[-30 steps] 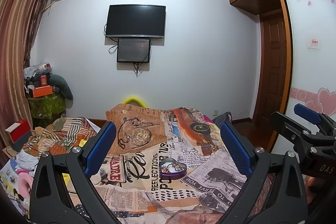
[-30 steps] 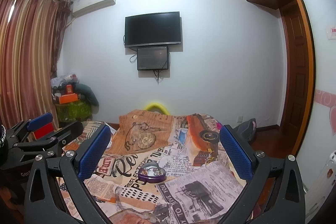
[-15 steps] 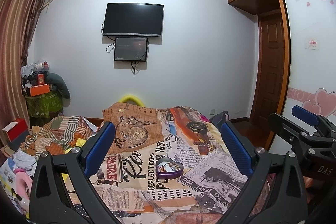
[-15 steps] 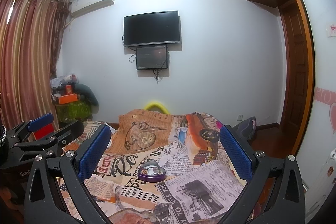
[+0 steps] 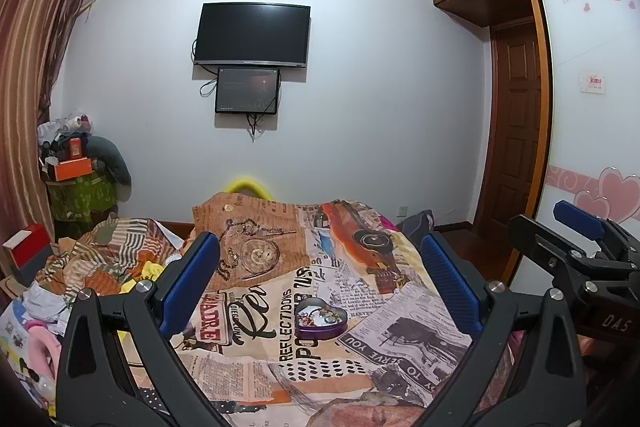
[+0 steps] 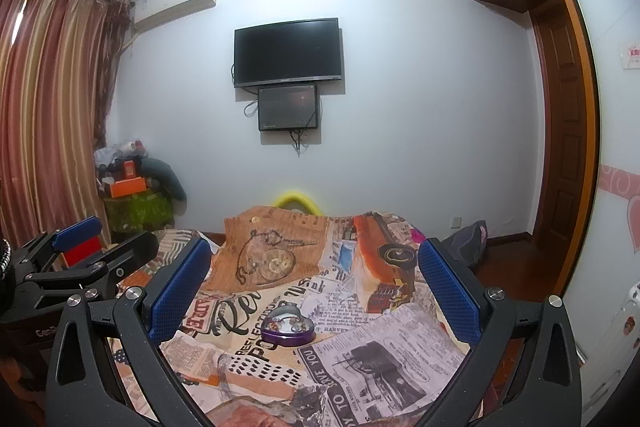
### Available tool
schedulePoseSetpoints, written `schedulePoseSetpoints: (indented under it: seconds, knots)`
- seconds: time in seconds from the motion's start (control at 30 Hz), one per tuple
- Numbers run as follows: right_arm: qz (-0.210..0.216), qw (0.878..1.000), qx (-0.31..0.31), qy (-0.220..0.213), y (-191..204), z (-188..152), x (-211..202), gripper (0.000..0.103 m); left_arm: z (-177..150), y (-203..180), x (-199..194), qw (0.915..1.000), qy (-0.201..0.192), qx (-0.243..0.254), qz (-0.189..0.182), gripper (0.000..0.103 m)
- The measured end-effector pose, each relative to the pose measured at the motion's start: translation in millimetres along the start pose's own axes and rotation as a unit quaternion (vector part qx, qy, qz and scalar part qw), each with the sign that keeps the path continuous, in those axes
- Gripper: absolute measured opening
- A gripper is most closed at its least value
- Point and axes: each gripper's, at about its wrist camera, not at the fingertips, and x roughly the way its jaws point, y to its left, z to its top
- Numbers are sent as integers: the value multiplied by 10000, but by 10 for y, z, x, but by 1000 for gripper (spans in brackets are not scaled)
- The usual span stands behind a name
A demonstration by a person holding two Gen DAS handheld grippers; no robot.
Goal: Organize jewelry
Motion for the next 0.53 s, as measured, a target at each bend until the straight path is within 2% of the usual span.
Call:
schedulePoseSetpoints:
  seconds: [0.53]
  knots:
    - [-8,9997,12,250,-21,-65,213,103,-98,99,263,9996,268,-108,-19,101]
